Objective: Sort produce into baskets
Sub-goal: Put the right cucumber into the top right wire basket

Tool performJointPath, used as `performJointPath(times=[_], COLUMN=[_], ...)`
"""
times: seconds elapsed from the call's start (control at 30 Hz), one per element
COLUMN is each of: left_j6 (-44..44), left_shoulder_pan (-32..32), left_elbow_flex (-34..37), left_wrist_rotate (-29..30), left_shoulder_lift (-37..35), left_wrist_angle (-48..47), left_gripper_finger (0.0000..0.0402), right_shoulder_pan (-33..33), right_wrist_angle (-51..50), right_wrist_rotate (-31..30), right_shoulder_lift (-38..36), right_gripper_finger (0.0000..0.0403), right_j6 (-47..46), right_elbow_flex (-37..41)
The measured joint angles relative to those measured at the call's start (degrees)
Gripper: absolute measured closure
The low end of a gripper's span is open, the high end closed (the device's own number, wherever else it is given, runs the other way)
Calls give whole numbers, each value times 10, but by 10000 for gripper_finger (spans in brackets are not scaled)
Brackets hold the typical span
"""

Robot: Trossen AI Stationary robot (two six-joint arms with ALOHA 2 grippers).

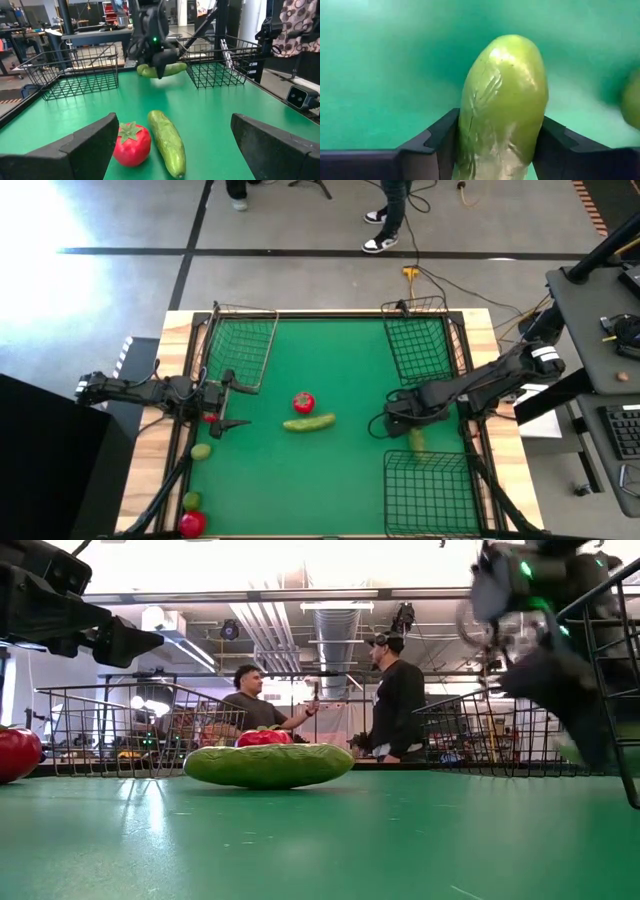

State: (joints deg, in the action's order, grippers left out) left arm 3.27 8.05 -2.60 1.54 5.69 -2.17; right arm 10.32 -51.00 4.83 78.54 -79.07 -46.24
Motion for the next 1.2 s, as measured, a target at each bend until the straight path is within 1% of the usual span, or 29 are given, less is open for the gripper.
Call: performJointPath(times=[0.17, 0.3, 0.47, 0.6, 0.73, 0.93, 1.1, 1.2], left_j6=[0, 0, 0, 0, 0, 0, 0, 0], left_shoulder_pan=[0, 0, 0, 0, 0, 0, 0, 0], left_elbow_flex=[0, 0, 0, 0, 0, 0, 0, 0], left_wrist_rotate=[8, 10, 10, 10, 10, 10, 10, 10], left_shoulder_lift=[0, 0, 0, 0, 0, 0, 0, 0], left_wrist_angle=[0, 0, 0, 0, 0, 0, 0, 0], left_gripper_finger=[35, 35, 35, 35, 35, 35, 35, 35], right_shoulder_pan=[-15, -46, -117, -200, -309, -461, -541, -571], right_wrist_angle=[1, 0, -13, -37, -66, -72, -70, -42], right_wrist_rotate=[-60, -129, -213, -254, -261, -261, -253, -223], right_shoulder_lift=[0, 0, 0, -1, -1, -1, -1, -1], right_gripper_finger=[205, 209, 209, 209, 211, 208, 210, 208], right_j6=[101, 168, 280, 395, 465, 501, 508, 534], right_elbow_flex=[-91, -167, -267, -323, -325, -271, -224, -189])
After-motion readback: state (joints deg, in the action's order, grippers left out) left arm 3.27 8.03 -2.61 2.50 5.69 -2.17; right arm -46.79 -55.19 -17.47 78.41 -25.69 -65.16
